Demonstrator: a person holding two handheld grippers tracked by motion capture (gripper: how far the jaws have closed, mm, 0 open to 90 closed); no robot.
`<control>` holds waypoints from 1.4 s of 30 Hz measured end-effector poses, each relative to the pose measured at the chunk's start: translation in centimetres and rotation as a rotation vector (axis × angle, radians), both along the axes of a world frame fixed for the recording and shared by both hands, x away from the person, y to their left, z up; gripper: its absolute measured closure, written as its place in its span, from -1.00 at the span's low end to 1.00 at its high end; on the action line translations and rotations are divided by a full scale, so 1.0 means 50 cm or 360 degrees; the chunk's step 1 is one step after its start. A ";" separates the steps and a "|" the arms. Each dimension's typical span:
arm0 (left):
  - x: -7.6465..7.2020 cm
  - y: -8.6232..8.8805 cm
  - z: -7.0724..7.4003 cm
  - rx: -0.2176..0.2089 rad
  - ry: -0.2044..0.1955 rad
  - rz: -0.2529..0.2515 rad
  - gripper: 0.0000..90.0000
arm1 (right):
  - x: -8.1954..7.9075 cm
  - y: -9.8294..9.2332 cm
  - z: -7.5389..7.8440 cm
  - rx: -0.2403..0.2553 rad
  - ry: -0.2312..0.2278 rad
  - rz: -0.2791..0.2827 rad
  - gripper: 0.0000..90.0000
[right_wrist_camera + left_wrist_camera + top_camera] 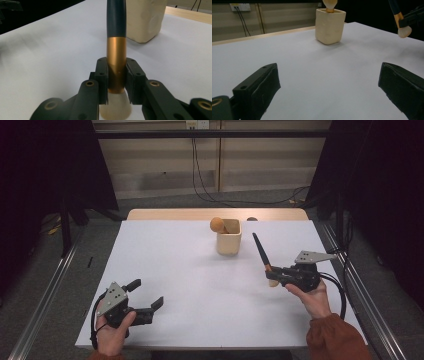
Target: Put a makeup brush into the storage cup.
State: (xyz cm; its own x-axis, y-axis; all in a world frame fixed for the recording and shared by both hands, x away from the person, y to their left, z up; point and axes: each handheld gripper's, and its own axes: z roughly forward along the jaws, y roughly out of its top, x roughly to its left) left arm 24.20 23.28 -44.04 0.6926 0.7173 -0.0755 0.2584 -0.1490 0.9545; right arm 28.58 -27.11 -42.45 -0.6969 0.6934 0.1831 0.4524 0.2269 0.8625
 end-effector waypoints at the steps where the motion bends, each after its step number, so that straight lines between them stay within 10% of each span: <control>1: 0.000 -0.002 0.001 0.0004 -0.0007 -0.0006 -0.92 | -0.002 0.002 -0.001 0.0017 0.0006 0.0007 0.65; 19: 0.001 -0.055 0.029 0.0029 -0.0021 -0.0175 -0.93 | -0.020 0.061 0.015 0.0011 0.0007 0.0252 0.65; 42: 0.034 -0.146 0.068 0.0110 0.0034 -0.0459 -0.93 | -0.008 0.145 0.029 -0.0214 0.0093 0.0508 0.65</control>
